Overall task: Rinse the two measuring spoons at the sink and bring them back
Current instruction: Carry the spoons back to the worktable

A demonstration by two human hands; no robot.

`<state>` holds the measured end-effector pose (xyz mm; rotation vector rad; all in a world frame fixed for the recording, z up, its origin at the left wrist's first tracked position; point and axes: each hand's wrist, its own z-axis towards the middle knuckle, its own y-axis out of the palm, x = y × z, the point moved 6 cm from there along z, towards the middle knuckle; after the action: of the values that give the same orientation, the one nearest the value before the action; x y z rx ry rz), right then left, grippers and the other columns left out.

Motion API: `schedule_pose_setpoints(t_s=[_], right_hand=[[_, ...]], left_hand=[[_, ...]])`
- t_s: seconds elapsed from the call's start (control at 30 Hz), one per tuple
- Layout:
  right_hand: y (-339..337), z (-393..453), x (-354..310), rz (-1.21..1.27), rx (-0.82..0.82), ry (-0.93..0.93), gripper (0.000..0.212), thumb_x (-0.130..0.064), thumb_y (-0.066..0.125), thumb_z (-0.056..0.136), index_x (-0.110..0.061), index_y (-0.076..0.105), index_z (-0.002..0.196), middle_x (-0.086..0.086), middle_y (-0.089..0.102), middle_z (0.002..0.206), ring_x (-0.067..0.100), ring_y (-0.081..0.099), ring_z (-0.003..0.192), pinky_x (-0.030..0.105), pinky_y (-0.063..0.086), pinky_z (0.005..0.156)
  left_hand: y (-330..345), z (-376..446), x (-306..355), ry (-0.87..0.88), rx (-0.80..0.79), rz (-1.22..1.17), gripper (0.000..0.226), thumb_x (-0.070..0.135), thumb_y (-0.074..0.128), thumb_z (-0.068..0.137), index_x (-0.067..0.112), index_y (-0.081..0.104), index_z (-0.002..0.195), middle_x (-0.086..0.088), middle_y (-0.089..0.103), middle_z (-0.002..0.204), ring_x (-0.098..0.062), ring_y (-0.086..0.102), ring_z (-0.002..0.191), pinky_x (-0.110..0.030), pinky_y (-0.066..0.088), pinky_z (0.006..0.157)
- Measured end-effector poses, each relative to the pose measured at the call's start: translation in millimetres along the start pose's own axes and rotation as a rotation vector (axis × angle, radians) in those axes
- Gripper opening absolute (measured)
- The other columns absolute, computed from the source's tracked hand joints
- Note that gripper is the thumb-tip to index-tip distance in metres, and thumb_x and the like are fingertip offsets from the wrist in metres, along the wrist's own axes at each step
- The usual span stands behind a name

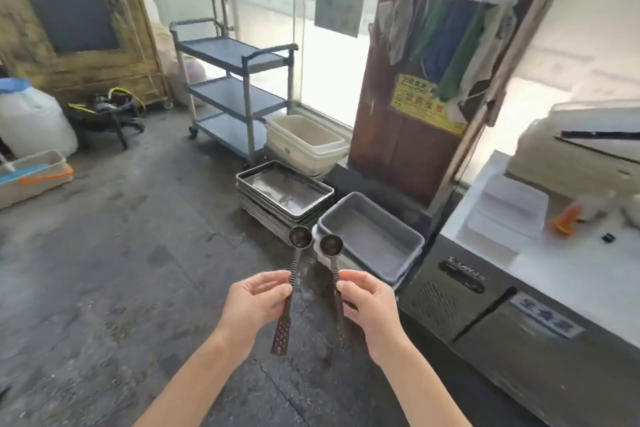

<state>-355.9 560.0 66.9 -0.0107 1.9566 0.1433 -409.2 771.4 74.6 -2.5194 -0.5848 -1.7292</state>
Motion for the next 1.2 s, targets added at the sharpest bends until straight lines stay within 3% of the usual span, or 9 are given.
schedule_pose_setpoints(t_s=[0.17, 0.37, 0.5, 0.63, 0.73, 0.83, 0.9, 1.07, 1.2], right_hand=[[-86.4, 22.7, -7.0, 0.065, 0.214, -0.002, 0.016, -0.013, 0.074, 0.091, -0.026, 0.081, 0.089, -0.012, 0.08, 0.083, 0.0, 0.075, 0.079, 0.01, 0.054, 0.053], [-179.2, 66.9, -21.6, 0.13, 0.404, 0.005, 0.014, -0.011, 0.073, 0.091, -0.022, 0.08, 0.096, 0.0, 0.082, 0.094, 0.014, 0.078, 0.092, 0.028, 0.062, 0.078], [-235.4, 101.7, -43.0, 0.188, 0.519, 0.004, 0.014, -0.006, 0.073, 0.091, -0.016, 0.079, 0.1, 0.002, 0.082, 0.094, 0.014, 0.078, 0.088, 0.02, 0.06, 0.067], [-284.9, 132.7, -69.7, 0.224, 0.624, -0.01, 0.014, -0.006, 0.074, 0.091, -0.014, 0.079, 0.1, 0.001, 0.082, 0.094, 0.012, 0.078, 0.086, 0.016, 0.059, 0.063], [-320.6, 153.3, -86.9, 0.252, 0.701, -0.014, 0.012, -0.01, 0.075, 0.092, -0.019, 0.079, 0.098, -0.003, 0.082, 0.093, 0.01, 0.078, 0.087, 0.017, 0.058, 0.067], [-358.0, 176.0, -99.4, 0.292, 0.745, -0.028, 0.01, -0.012, 0.076, 0.091, -0.018, 0.078, 0.099, 0.001, 0.081, 0.097, 0.016, 0.077, 0.093, 0.027, 0.061, 0.08], [-384.5, 193.1, -105.3, 0.295, 0.778, -0.031, 0.01, -0.011, 0.077, 0.091, -0.017, 0.078, 0.099, 0.003, 0.081, 0.098, 0.02, 0.078, 0.094, 0.033, 0.062, 0.086], [-450.9, 252.6, -119.1, 0.285, 0.783, -0.051, 0.012, -0.007, 0.076, 0.09, -0.016, 0.078, 0.097, 0.001, 0.082, 0.091, 0.016, 0.079, 0.087, 0.022, 0.062, 0.07], [-511.2, 318.1, -124.4, 0.259, 0.799, -0.014, 0.014, -0.005, 0.074, 0.091, -0.018, 0.077, 0.096, 0.0, 0.081, 0.089, 0.012, 0.079, 0.085, 0.022, 0.062, 0.072]], left_hand=[[92.1, 50.3, -7.7, -0.051, -0.172, 0.09, 0.018, 0.0, 0.074, 0.085, 0.014, 0.081, 0.095, -0.001, 0.08, 0.084, -0.005, 0.073, 0.071, -0.017, 0.058, 0.061], [198.8, 125.6, -18.3, -0.112, -0.346, 0.15, 0.019, 0.002, 0.076, 0.084, 0.015, 0.08, 0.096, -0.004, 0.081, 0.09, -0.009, 0.073, 0.079, -0.023, 0.058, 0.069], [270.1, 176.8, -18.6, -0.136, -0.416, 0.186, 0.019, 0.003, 0.076, 0.084, 0.016, 0.08, 0.097, -0.007, 0.081, 0.093, -0.008, 0.077, 0.079, -0.018, 0.058, 0.063], [338.8, 216.4, -10.6, -0.149, -0.506, 0.238, 0.017, 0.007, 0.077, 0.084, 0.017, 0.08, 0.098, -0.009, 0.081, 0.096, -0.022, 0.075, 0.081, -0.033, 0.056, 0.078], [389.2, 244.4, -6.6, -0.171, -0.53, 0.283, 0.018, 0.006, 0.076, 0.086, 0.017, 0.078, 0.101, -0.005, 0.081, 0.098, -0.021, 0.076, 0.091, -0.035, 0.055, 0.09], [443.2, 265.1, -0.9, -0.143, -0.567, 0.298, 0.018, 0.005, 0.074, 0.087, 0.019, 0.077, 0.099, 0.005, 0.082, 0.091, -0.008, 0.077, 0.086, -0.02, 0.061, 0.076], [476.1, 279.2, -1.7, -0.135, -0.576, 0.313, 0.017, 0.008, 0.074, 0.088, 0.021, 0.078, 0.099, 0.006, 0.082, 0.092, -0.011, 0.077, 0.089, -0.019, 0.06, 0.076], [556.2, 328.6, -13.9, -0.122, -0.598, 0.344, 0.017, 0.008, 0.074, 0.089, 0.018, 0.078, 0.103, 0.0, 0.081, 0.097, -0.015, 0.077, 0.092, -0.026, 0.059, 0.083], [624.2, 380.2, -36.9, -0.137, -0.545, 0.357, 0.017, 0.004, 0.071, 0.09, 0.013, 0.077, 0.103, -0.004, 0.081, 0.095, -0.019, 0.078, 0.089, -0.032, 0.061, 0.084]])
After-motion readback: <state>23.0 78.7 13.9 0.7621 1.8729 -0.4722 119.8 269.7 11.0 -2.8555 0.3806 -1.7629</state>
